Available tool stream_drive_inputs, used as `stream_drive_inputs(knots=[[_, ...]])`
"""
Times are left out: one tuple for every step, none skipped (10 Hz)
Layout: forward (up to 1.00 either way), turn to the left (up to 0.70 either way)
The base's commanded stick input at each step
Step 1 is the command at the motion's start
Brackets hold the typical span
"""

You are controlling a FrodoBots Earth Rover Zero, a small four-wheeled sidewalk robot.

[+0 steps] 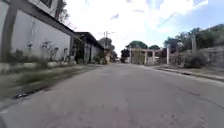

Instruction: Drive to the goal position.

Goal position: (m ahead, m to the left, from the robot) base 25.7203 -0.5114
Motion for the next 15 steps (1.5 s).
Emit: stream_drive_inputs(knots=[[1.00,0.00],[1.00,0.00],[1.00,0.00],[1.00,0.00],[1.00,0.00],[1.00,0.00],[1.00,0.00],[1.00,0.00],[1.00,0.00],[1.00,0.00],[1.00,0.00],[1.00,0.00],[1.00,0.00],[1.00,0.00],[1.00,0.02]])
